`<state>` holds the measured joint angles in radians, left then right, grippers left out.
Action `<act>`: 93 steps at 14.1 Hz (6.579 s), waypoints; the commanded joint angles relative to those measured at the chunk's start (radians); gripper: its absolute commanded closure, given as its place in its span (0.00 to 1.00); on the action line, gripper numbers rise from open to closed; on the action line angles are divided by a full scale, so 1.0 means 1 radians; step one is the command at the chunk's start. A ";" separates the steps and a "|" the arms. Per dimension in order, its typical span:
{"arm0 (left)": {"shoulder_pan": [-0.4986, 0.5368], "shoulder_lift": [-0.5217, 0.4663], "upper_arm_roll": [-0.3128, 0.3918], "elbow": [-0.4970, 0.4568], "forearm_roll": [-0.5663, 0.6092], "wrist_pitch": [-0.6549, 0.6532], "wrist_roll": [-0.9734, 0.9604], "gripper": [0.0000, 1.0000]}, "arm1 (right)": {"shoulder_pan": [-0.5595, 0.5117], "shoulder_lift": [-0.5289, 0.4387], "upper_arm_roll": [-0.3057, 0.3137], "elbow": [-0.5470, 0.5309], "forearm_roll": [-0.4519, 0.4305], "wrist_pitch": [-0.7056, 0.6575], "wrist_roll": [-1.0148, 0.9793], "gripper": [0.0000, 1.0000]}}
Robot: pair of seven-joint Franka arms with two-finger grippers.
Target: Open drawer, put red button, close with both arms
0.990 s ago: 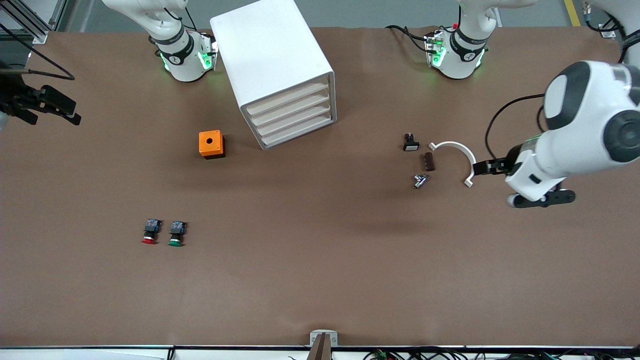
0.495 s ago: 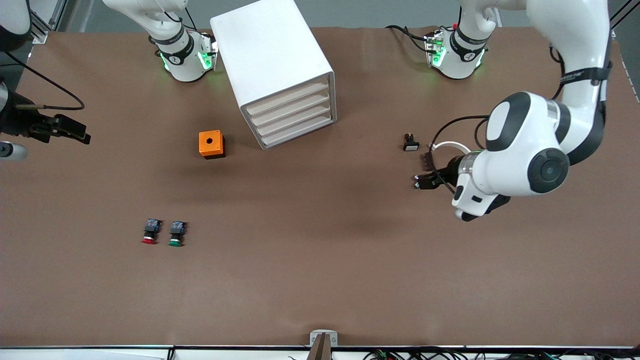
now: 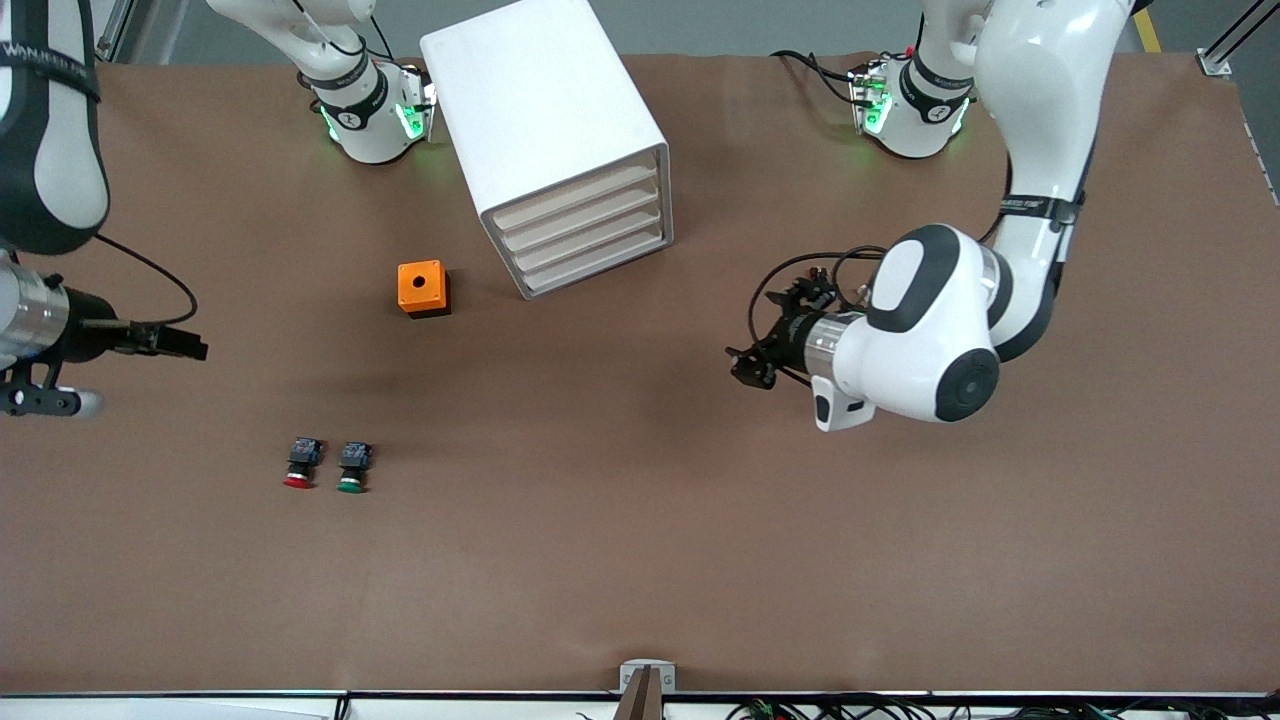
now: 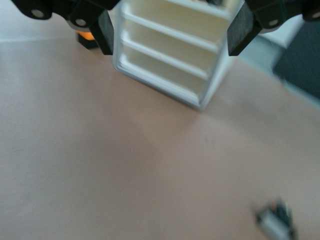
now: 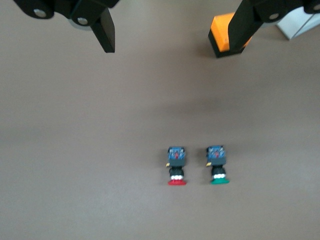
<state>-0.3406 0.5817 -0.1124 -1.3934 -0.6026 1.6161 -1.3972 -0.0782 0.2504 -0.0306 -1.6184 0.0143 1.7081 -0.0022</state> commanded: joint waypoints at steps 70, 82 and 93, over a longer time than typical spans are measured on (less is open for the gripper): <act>0.011 0.414 -0.110 0.083 -0.462 -0.180 -0.958 0.64 | 0.685 0.009 0.020 -0.155 0.184 0.248 1.405 1.00; 0.051 0.400 -0.102 0.223 -0.450 -0.179 -0.512 0.00 | 0.968 0.018 0.020 -0.248 0.182 0.455 1.864 1.00; 0.017 0.236 -0.023 0.228 -0.088 0.036 0.233 0.00 | 1.032 0.127 0.017 -0.173 0.150 0.527 2.035 0.99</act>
<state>-0.3020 0.8639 -0.1406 -1.1430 -0.7795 1.5888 -1.1988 0.9326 0.3424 0.0000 -1.8331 0.1772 2.2321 1.9875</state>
